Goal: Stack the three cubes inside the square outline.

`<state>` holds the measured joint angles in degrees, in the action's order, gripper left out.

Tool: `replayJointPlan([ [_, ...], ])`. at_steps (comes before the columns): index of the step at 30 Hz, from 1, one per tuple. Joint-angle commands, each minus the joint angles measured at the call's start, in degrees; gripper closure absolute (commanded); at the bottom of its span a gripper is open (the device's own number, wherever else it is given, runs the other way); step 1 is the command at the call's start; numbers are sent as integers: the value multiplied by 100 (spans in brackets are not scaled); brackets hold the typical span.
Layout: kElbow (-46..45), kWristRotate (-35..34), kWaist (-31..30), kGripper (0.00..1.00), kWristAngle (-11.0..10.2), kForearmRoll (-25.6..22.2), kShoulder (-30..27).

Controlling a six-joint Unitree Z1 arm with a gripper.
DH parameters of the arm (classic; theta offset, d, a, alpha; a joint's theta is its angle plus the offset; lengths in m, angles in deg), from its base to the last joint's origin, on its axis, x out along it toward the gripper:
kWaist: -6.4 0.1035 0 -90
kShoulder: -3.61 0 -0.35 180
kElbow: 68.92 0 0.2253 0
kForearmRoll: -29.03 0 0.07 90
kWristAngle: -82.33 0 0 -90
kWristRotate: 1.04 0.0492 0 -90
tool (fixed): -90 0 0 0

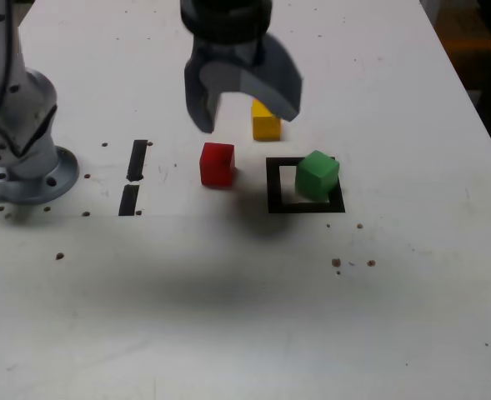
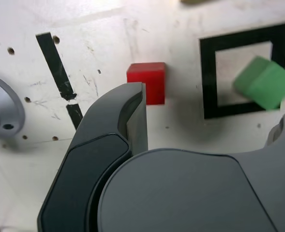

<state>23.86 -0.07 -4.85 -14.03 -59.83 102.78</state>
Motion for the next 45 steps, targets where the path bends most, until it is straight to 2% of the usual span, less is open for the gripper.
replayJointPlan([
  [1, 517, 250, -130, 1, -67, -176, 248],
  [3, 925, 641, -272, 1, -192, -361, 534],
  [8, 1253, 1279, -368, 1, -426, -443, 1024],
  [14, 1148, 1561, -286, 2, -632, -6, 1517],
  [21, 1104, 1572, -238, 9, -657, 345, 1937],
  [27, 1124, 1528, -233, 32, -638, 565, 2123],
  [38, 1174, 1434, -228, 78, -527, 678, 2088],
  [45, 1864, 1380, -310, 89, -303, 324, 2274],
])
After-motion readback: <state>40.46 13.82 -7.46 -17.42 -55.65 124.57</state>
